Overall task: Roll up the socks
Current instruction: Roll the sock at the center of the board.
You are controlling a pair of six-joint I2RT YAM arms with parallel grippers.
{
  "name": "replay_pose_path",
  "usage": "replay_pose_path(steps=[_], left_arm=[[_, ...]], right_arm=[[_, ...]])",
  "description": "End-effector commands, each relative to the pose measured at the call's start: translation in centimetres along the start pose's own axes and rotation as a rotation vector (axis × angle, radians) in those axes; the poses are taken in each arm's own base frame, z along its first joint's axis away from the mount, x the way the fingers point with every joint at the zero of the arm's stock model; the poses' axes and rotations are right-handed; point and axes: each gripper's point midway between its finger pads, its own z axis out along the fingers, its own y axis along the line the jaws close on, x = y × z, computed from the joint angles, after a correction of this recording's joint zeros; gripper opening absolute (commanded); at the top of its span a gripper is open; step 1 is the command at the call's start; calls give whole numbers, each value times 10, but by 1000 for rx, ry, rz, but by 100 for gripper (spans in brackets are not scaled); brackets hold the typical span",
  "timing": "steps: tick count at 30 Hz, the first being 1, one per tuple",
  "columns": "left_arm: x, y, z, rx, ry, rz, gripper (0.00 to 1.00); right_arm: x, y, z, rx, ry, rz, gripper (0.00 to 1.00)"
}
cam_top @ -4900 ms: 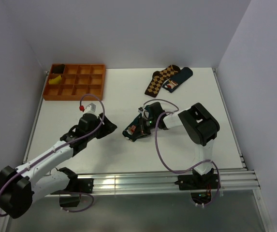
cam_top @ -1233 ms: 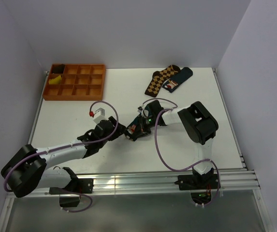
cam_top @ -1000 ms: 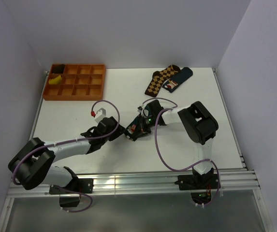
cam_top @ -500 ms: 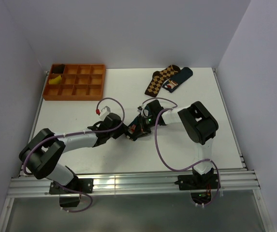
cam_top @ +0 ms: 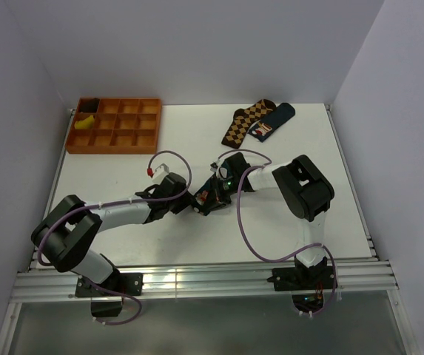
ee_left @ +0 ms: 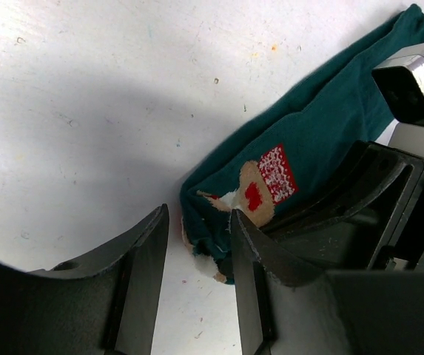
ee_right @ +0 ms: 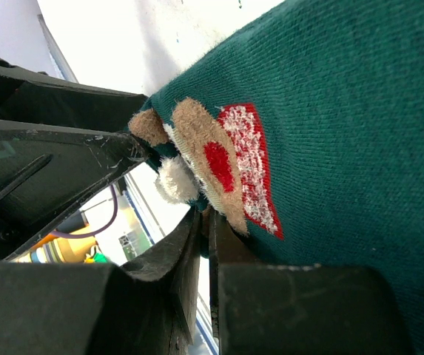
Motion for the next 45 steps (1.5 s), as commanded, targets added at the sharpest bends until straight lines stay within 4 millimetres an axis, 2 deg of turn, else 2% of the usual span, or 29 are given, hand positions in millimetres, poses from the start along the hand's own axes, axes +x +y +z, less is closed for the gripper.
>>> replay_pose_path(steps=[1, 12, 21, 32, 41, 45], left_arm=[[-8, -14, 0, 13, -21, -25, 45], [-9, -17, 2, 39, -29, -9, 43], [-18, -29, -6, 37, -41, -3, 43], [-9, -15, 0, -43, 7, 17, 45], [-13, -10, 4, -79, 2, 24, 39], [-14, -5, 6, -96, -1, 27, 31]], right_arm=[[-8, -23, 1, 96, -36, -13, 0], [-8, -23, 2, 95, -34, -16, 0], [-7, -24, 1, 102, -31, -20, 0], [-9, -24, 0, 108, -33, -24, 0], [-9, -24, 0, 117, -30, -31, 0], [-11, -24, -1, 126, -30, -37, 0]])
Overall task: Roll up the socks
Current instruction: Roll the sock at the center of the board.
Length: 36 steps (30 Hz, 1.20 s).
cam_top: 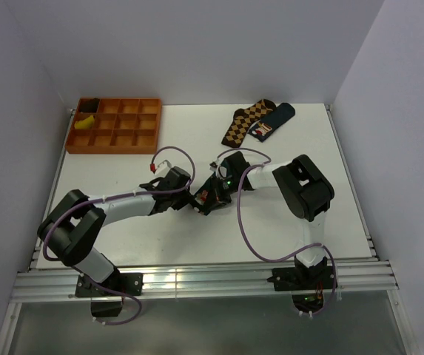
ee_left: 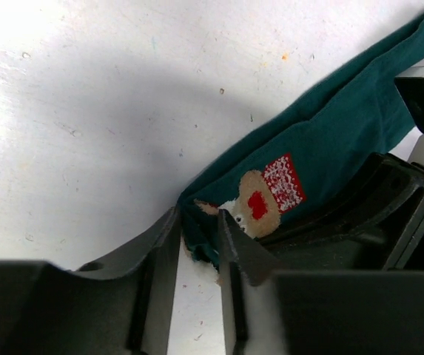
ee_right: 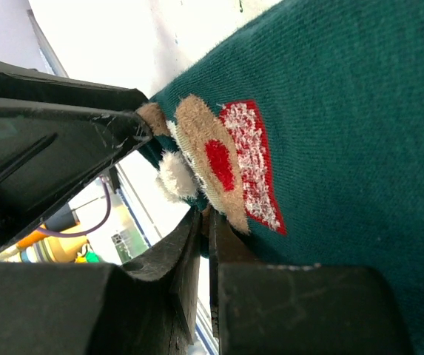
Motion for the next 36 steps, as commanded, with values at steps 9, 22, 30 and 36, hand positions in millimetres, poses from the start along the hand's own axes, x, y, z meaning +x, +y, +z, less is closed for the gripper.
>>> replay_pose_path(steps=[9, 22, 30, 36], left_arm=[[-3, 11, 9, -61, -2, 8, 7], [-3, 18, 14, -130, 19, 81, 0], [-4, 14, 14, -135, 34, 115, 0], [-2, 11, 15, -139, 52, 136, 0]], right_arm=[[-11, -20, 0, 102, -33, -27, 0], [-33, 33, -34, 48, -258, -351, 33], [-34, 43, -55, 67, -456, -522, 47], [-30, 44, -51, 162, -574, -691, 54]])
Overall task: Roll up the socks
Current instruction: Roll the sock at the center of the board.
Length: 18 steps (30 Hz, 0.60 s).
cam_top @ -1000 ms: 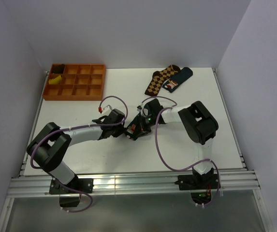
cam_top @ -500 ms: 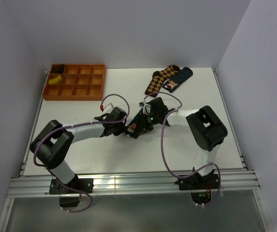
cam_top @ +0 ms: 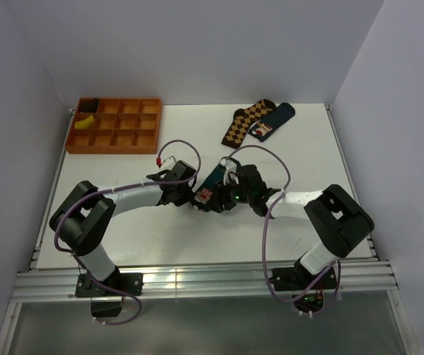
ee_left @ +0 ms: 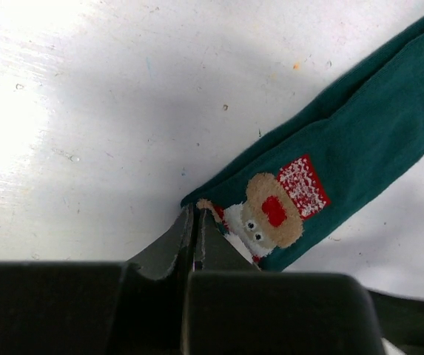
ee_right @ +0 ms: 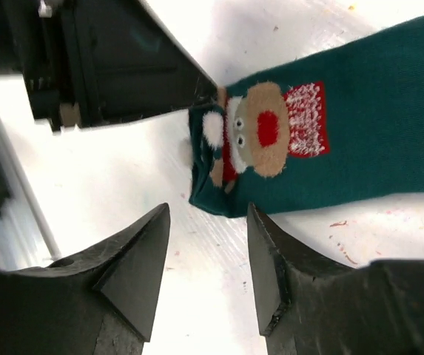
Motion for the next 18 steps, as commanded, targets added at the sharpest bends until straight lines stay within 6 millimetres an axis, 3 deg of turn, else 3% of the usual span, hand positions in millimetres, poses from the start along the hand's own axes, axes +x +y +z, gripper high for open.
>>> replay_pose_path(steps=[1, 2, 18], left_arm=[[2, 7, 4, -45, 23, 43, 0], [2, 7, 5, -45, 26, 46, 0], [-2, 2, 1, -39, 23, 67, 0]], right_arm=[[-38, 3, -1, 97, -191, -214, 54], [-33, 10, 2, 95, -187, -237, 54], [-8, 13, 27, 194, -167, -381, 52]])
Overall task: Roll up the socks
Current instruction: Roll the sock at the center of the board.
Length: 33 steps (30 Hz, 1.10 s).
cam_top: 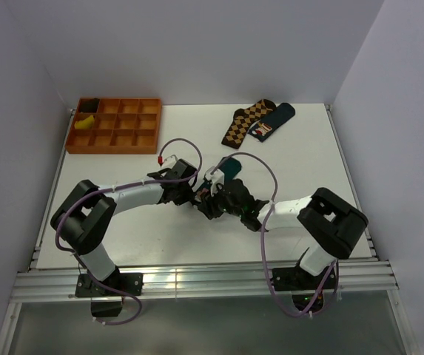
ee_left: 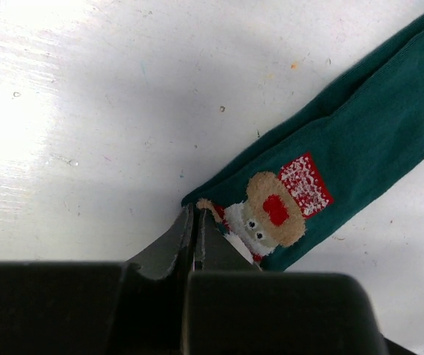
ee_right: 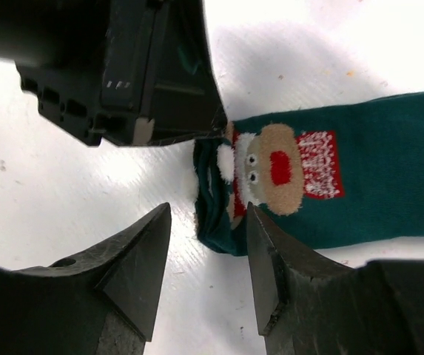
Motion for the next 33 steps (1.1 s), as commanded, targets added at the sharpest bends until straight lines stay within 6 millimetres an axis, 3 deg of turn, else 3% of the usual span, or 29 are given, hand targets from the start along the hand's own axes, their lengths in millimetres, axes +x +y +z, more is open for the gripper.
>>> replay_pose_path(steps=[1, 10, 13, 19, 20, 23, 24, 28, 29, 31, 33], left_arm=[[-1, 3, 0, -27, 12, 37, 0], [1, 3, -1, -14, 20, 36, 0], [1, 2, -3, -10, 20, 37, 0], [-1, 0, -6, 1, 16, 31, 0], [-1, 1, -6, 1, 15, 28, 0], [-5, -4, -12, 29, 3, 11, 1], [-6, -2, -13, 32, -3, 6, 3], [-28, -9, -33, 100, -98, -33, 29], [-30, -9, -35, 114, -111, -39, 32], [-40, -12, -43, 142, -136, -56, 39], [-43, -11, -46, 161, -152, -70, 41]], right_arm=[[-6, 5, 9, 22, -31, -74, 52], [18, 8, 19, 60, 36, -90, 46], [20, 5, 22, 88, 46, -93, 38], [29, -5, 26, 156, 82, -83, 13], [29, -1, 27, 138, 87, -79, 1], [27, 6, 28, 92, 111, -42, 0], [30, 19, 26, 23, 134, 3, 0], [24, 25, 22, -87, 172, 163, 0], [22, 18, 21, -99, 177, 205, 0], [21, 25, 20, -169, 204, 300, 0], [13, 18, 19, -203, 196, 409, 0]])
